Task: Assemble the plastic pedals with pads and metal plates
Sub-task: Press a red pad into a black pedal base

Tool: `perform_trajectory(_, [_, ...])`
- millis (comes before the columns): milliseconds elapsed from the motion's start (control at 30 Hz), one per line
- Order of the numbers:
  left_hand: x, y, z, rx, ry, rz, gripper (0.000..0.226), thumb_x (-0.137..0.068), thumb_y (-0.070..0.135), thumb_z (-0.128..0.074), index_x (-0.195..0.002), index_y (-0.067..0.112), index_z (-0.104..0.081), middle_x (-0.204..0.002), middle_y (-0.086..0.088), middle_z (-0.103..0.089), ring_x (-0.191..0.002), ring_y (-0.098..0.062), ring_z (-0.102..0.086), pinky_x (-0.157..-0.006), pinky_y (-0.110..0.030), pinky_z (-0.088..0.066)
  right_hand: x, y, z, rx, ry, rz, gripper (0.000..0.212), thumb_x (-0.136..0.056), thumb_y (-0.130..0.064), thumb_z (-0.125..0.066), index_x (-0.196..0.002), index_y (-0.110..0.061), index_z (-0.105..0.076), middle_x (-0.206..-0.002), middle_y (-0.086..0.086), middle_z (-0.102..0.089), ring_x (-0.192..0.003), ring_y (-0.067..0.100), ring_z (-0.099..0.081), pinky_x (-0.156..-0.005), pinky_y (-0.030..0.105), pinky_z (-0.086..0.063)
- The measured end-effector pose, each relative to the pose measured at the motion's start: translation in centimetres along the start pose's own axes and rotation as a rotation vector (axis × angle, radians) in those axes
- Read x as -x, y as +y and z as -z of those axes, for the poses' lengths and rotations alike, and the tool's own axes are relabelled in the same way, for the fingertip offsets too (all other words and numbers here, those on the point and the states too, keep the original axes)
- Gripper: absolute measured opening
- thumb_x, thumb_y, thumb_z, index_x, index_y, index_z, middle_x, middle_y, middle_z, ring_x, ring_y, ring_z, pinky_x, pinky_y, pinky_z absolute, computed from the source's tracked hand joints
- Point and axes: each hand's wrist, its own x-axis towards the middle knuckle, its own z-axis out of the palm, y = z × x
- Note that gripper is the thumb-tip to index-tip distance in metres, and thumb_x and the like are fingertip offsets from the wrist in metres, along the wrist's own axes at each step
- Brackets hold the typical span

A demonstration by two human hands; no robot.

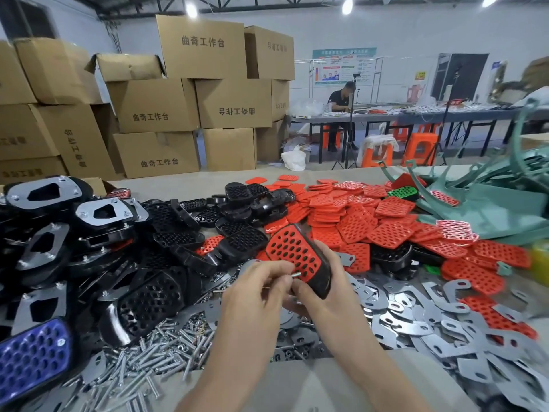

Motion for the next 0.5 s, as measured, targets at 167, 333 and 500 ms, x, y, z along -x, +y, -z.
perform_trajectory(167, [0.00,-0.29,-0.85,0.013,0.056,-0.014,0.028,-0.093,0.016,-0.068,-0.096,0.043,-0.062,-0.089,0.018,-0.069,-0.084,-0.006,-0.068,-0.074,-0.017,-0.051,0.31,-0.21,-0.45,0.196,0.003,0.131,0.056,-0.099,0.007,-0.057,-0.128,-0.041,-0.051,-0.110,-0.024,-0.070,-0.103,0.007,-0.072,-0.082,0.025,-0.060])
perform_trajectory(333, [-0.13,-0.11,-0.43,0.040,0.023,-0.009,0.030,-0.093,0.018,-0.069,-0.097,0.045,-0.058,-0.088,0.015,-0.069,-0.084,-0.008,-0.068,-0.075,-0.018,-0.051,0.73,-0.07,-0.60,0.387,-0.005,0.220,0.058,-0.100,-0.005,-0.061,-0.131,-0.050,-0.042,-0.110,-0.041,-0.063,-0.103,-0.007,-0.066,-0.085,0.011,-0.051])
perform_trajectory(500, [0.01,0.37,-0.44,-0.071,0.044,-0.076,0.029,-0.093,0.019,-0.068,-0.095,0.045,-0.056,-0.091,0.025,-0.065,-0.086,0.001,-0.064,-0.072,-0.008,-0.043,1.10,-0.36,-0.86,0.552,-0.005,0.251,0.063,-0.101,-0.008,-0.061,-0.132,-0.056,-0.033,-0.111,-0.044,-0.059,-0.104,-0.009,-0.063,-0.083,0.008,-0.046])
